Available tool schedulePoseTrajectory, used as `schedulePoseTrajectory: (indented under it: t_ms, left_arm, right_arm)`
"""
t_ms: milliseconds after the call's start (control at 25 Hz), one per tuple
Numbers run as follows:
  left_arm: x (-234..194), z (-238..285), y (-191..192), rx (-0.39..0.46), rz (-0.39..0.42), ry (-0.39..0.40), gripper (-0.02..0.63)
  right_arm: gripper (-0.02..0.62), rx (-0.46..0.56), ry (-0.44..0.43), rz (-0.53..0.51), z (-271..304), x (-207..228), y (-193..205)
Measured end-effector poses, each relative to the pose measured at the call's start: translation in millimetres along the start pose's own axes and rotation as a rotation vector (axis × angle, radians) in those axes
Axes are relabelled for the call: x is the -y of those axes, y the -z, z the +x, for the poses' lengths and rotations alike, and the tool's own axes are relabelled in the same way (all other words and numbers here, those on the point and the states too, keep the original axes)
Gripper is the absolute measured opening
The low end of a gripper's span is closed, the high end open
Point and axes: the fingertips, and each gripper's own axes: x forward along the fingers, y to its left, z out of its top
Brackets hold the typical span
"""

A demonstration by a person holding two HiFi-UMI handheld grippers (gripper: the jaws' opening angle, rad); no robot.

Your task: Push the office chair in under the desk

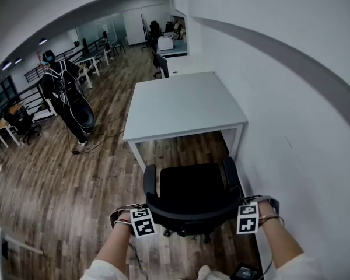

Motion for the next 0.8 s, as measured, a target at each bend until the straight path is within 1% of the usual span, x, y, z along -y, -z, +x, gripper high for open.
schedulePoseTrajectory:
  t_ms: [280, 520, 800]
  left_arm:
    - [-25, 4, -16, 0.004, -0.021, -0.014, 0.212]
    - [-46, 11, -29, 0.005, -0.038, -0.006, 0.212]
    - [-75, 20, -37, 0.012, -0.032, 0.002, 0.212]
  right_arm:
    - [0.158, 0.003, 0.004, -0.019, 8, 31, 13]
    - [0.158, 0.007, 0.002, -0.032, 18, 60, 21]
    - [0.155, 0.004, 0.006, -0.029, 28, 89, 26]
